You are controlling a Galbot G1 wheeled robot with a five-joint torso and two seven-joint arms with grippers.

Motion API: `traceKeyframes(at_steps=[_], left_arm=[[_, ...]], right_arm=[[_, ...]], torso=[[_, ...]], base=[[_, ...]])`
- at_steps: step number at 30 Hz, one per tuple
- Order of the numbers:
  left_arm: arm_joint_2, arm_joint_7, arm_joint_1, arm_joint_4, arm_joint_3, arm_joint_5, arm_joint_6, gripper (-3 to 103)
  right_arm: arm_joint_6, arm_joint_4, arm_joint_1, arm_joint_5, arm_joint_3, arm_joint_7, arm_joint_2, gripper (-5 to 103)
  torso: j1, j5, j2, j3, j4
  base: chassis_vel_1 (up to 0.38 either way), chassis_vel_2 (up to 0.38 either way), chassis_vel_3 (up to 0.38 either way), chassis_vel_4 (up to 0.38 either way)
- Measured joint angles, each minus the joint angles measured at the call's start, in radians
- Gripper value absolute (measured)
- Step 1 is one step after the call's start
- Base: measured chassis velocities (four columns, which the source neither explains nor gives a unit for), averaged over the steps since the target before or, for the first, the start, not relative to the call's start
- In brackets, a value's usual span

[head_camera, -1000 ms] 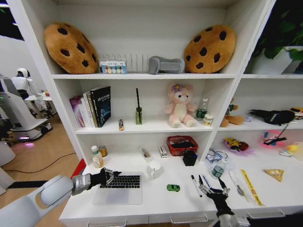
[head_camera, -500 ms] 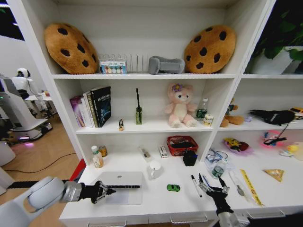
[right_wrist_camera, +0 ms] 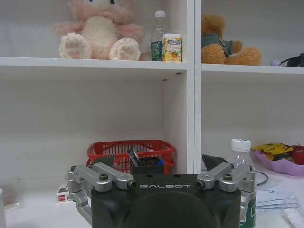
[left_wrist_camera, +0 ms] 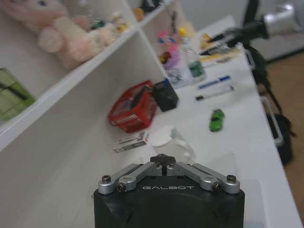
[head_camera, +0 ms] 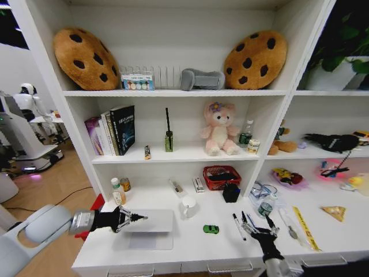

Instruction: Organize the objects on the table.

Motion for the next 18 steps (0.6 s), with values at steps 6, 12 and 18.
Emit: traceKeyframes(at_steps=[6, 12, 18], left_arm=[[-0.129, -0.414, -0.009, -0.006, 0.159, -0.219, 0.052, 0], [-0.237, -0.617, 0.008, 0.002, 0.146, -0.213, 0.071, 0], [-0.317, -0.853, 0.007, -0.008, 0.124, -0.268, 0.173, 0]], right_arm=[[-0.001, -0.006, -0.006, 0.006, 0.006, 0.0, -0.003, 100], [-0.002, -0.006, -0.01, 0.004, 0.0, 0.006, -0.004, 100], [-0.008, 0.0, -0.011, 0.005, -0.001, 0.011, -0.012, 100]], torso=[[0.0, -0.0006, 0.0, 0.0, 0.0], [0.0, -0.0003, 0.0, 0.0, 0.0], [0.0, -0.0002, 0.0, 0.0, -0.0002]], base=[[0.0, 0.0, 0.0, 0.0], [0.0, 0.0, 0.0, 0.0], [0.0, 0.0, 0.0, 0.0]])
